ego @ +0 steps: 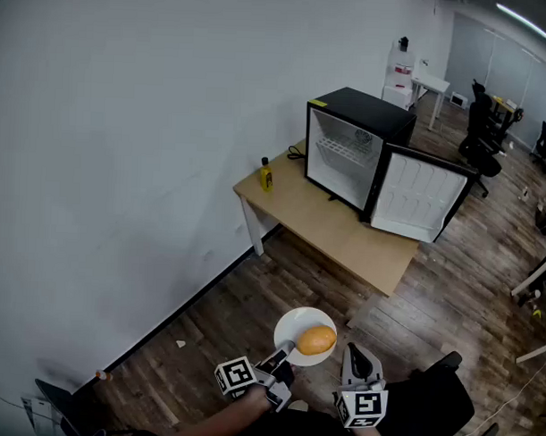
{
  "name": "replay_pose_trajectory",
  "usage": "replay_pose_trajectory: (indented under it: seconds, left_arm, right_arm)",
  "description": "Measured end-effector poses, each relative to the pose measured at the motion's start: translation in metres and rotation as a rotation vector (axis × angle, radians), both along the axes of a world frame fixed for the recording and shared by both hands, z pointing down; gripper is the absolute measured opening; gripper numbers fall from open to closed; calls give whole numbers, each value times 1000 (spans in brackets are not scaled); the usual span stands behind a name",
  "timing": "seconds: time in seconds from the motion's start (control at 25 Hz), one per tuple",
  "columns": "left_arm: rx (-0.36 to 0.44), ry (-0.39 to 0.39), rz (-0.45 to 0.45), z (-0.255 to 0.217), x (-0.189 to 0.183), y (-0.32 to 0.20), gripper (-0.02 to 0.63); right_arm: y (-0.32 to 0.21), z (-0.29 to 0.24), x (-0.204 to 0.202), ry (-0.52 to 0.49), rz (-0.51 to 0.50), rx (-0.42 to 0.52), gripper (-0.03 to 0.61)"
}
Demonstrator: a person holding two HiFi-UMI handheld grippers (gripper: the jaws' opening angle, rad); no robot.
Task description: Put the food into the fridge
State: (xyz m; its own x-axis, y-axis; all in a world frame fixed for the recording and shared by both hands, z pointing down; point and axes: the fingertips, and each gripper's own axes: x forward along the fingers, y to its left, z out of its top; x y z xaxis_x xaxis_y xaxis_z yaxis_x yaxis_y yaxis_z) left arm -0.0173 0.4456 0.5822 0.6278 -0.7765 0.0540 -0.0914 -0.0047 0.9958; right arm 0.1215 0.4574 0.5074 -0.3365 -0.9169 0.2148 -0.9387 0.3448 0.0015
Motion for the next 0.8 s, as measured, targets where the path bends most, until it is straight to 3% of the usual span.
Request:
replay_pose_trajectory:
  seconds: [0.16, 0.36, 0.8]
  left_arm:
    - [1, 11, -10, -1, 6, -6, 26]
    - [16, 66, -43, -6, 5, -16, 26]
    - [-17, 64, -32, 9, 2, -78, 28]
  right_arm:
    - [-2, 0, 8, 5, 7, 17, 60]
    - [-6, -2, 16, -75, 19, 25, 60]
    - [-61, 15, 20, -23, 24, -21, 60]
